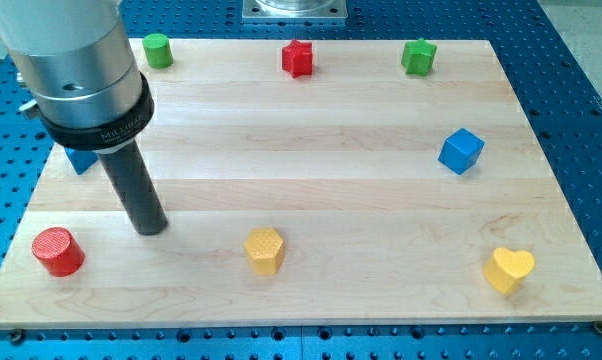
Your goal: Keep your arm at the center
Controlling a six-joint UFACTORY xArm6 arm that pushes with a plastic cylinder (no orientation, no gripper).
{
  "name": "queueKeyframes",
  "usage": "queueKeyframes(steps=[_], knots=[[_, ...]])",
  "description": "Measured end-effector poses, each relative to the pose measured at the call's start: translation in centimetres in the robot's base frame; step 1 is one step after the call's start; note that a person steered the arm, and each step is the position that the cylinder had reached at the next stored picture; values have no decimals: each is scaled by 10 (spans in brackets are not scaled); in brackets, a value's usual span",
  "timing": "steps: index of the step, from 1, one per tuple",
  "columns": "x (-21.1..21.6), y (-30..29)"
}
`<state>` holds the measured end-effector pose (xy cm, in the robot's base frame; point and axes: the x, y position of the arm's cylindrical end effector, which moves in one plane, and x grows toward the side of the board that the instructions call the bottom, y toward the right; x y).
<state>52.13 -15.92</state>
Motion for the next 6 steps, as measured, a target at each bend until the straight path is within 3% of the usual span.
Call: queueKeyframes(steps=[2,4,5,6], knots=[[-18,50],[-24,63],[-48,93],[-100,161]])
